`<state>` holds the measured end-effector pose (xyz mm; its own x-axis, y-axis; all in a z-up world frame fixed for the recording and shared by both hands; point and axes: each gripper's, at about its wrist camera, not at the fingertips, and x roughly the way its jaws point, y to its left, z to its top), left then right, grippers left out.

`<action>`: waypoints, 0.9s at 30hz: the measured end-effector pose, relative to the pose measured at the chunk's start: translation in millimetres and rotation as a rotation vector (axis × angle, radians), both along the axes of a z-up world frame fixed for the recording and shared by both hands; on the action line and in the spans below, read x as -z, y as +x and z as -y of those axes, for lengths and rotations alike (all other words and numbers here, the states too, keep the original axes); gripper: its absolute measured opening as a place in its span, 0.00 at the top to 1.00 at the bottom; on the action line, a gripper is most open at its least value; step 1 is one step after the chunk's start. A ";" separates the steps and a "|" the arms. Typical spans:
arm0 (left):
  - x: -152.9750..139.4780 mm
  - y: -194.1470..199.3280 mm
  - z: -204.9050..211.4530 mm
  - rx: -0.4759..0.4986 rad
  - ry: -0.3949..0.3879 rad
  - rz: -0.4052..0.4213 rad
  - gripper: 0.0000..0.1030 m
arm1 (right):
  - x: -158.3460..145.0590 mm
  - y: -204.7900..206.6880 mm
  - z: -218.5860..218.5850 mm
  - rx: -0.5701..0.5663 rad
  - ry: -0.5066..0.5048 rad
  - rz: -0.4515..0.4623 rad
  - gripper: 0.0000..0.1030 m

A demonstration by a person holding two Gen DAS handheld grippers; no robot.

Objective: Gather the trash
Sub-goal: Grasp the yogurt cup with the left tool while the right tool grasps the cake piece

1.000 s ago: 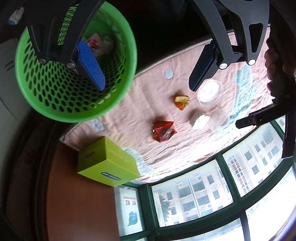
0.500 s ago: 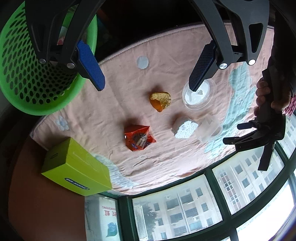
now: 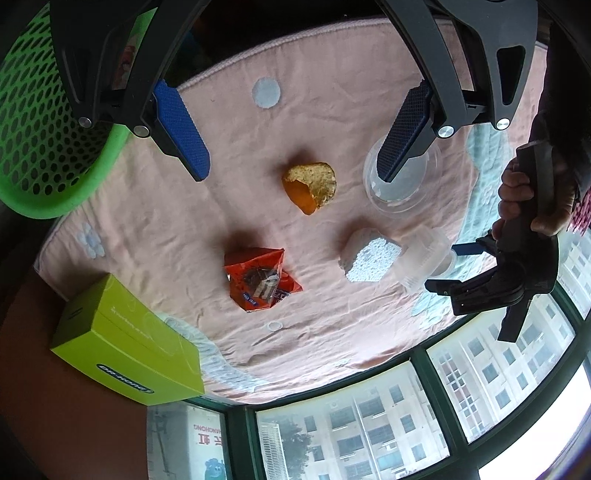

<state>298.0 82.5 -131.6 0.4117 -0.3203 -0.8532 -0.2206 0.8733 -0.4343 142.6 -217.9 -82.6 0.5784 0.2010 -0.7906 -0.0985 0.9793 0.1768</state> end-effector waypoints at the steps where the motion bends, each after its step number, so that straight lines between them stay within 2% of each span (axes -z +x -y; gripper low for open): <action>1: 1.9 0.8 -0.2 -0.002 -0.006 -0.003 0.28 | 2.0 1.2 -1.2 -0.003 -0.002 0.000 0.12; 5: 6.7 1.9 -3.5 -0.016 -0.043 -0.003 0.31 | 11.7 5.8 -5.6 -0.012 -0.002 -0.009 0.16; 7: 8.1 2.3 -4.3 -0.016 -0.054 -0.003 0.39 | 17.0 8.5 -7.6 -0.013 -0.004 -0.020 0.20; 13: 6.6 1.1 -8.2 -0.032 -0.057 0.011 0.39 | 34.6 18.6 -12.5 -0.026 -0.014 -0.046 0.29; 20: -11.0 -6.7 -13.0 -0.037 -0.028 0.068 0.39 | 48.2 26.4 -24.6 -0.052 -0.059 -0.045 0.30; 27: -33.7 -21.4 -17.1 -0.033 -0.003 0.132 0.39 | 56.7 29.8 -34.7 -0.059 -0.127 -0.040 0.44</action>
